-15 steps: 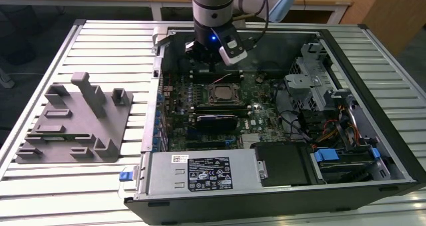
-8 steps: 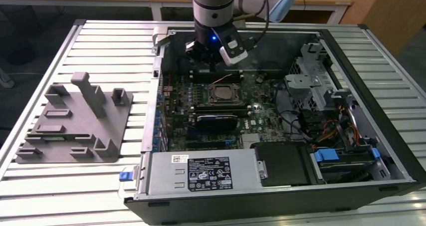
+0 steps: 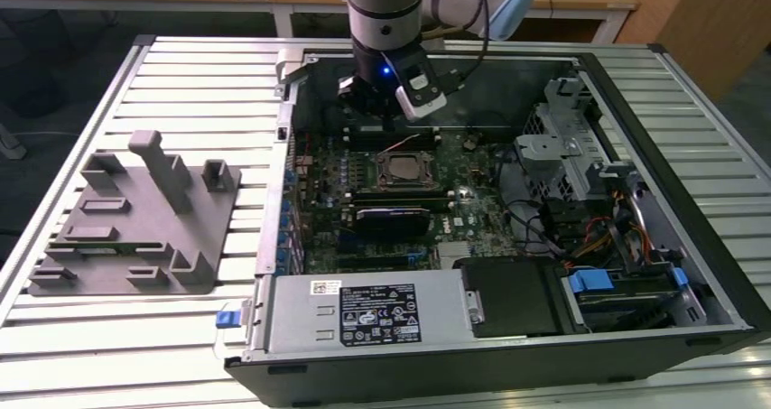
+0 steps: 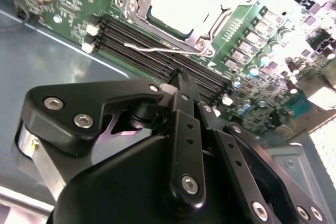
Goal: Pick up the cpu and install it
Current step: 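Install the first cpu locking lever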
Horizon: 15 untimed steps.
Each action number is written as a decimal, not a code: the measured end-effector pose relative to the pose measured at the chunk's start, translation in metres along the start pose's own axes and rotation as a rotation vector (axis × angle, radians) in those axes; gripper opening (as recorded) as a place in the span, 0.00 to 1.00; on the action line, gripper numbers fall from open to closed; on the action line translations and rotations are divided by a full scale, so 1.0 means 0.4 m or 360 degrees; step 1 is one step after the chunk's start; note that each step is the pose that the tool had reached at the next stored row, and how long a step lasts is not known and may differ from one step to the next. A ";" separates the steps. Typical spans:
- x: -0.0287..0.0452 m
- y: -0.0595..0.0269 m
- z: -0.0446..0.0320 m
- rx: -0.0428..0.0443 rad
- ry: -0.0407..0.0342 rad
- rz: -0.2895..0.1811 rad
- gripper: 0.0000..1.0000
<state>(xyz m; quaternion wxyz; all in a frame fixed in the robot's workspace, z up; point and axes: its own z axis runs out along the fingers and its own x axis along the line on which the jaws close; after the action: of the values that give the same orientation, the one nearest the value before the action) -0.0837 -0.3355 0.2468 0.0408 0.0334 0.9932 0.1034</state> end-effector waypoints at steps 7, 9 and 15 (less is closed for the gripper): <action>0.001 -0.002 0.011 0.0005 -0.0059 0.0091 0.11; 0.001 -0.003 0.013 0.0006 -0.0079 0.0112 0.11; 0.002 -0.004 0.021 0.0007 -0.0135 0.0166 0.11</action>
<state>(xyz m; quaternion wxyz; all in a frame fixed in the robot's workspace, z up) -0.0837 -0.3355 0.2382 0.0775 0.0897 0.9877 0.1018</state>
